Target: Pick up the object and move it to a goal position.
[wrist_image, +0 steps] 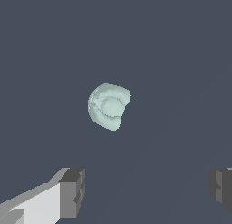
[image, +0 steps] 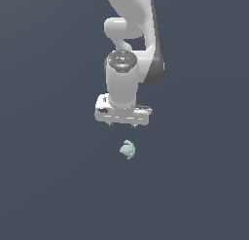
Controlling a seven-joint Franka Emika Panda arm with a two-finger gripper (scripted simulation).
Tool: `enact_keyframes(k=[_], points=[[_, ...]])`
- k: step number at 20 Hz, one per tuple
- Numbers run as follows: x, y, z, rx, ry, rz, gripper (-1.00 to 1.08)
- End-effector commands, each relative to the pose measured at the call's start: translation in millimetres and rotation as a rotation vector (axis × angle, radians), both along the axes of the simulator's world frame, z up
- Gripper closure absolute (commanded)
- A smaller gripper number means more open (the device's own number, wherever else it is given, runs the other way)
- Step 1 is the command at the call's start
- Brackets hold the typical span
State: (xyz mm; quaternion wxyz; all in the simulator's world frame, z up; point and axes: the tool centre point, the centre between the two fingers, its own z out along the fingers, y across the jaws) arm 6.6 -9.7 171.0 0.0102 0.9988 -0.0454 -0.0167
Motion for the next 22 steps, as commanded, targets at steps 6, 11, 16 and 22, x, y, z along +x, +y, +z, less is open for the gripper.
enact_keyframes(k=[6, 11, 16, 22], points=[[14, 7, -18, 0.004, -0.010, -0.091, -0.92], [29, 15, -39, 0.007, -0.020, -0.192, -0.92], [41, 22, -58, 0.010, -0.029, -0.282, -0.92], [49, 27, -72, 0.012, -0.036, -0.345, -0.92]])
